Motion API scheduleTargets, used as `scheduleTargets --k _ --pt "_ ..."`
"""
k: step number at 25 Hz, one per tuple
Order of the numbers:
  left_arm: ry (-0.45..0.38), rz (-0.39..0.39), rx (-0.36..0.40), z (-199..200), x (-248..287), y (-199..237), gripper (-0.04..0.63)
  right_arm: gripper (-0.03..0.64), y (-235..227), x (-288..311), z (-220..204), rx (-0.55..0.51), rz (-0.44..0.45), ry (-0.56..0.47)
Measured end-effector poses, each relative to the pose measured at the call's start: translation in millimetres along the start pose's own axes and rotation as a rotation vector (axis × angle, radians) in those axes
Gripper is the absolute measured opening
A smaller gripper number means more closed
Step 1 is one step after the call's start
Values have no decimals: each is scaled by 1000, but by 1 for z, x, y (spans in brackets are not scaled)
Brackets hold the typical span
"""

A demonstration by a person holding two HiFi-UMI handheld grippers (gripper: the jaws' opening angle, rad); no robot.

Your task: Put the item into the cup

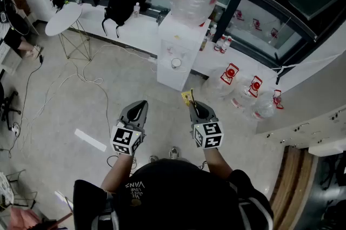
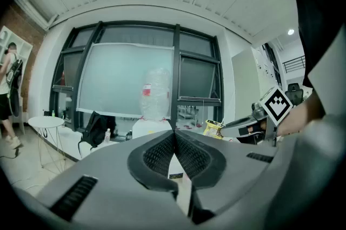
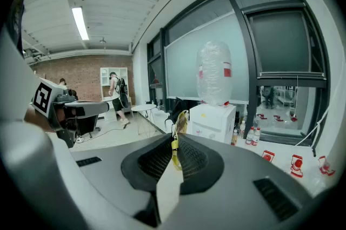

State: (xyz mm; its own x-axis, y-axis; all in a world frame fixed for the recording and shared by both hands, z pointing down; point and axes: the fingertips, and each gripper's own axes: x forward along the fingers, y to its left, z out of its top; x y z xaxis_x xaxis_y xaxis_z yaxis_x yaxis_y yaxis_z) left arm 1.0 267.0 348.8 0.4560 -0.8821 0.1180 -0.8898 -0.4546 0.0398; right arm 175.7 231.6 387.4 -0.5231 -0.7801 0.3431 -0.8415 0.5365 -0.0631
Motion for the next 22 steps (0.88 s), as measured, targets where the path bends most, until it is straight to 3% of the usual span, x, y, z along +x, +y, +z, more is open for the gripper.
scheduleTargets --k 6,16,22 --pt "11 24 -8 -2 24 -16 18 57 -25 4 -2 40 44 -20" --pt "44 93 -46 -28 70 -30 18 57 -76 31 -21 21 94 30" --pt "49 87 -65 -37 96 -6 18 57 -85 66 -19 26 94 50"
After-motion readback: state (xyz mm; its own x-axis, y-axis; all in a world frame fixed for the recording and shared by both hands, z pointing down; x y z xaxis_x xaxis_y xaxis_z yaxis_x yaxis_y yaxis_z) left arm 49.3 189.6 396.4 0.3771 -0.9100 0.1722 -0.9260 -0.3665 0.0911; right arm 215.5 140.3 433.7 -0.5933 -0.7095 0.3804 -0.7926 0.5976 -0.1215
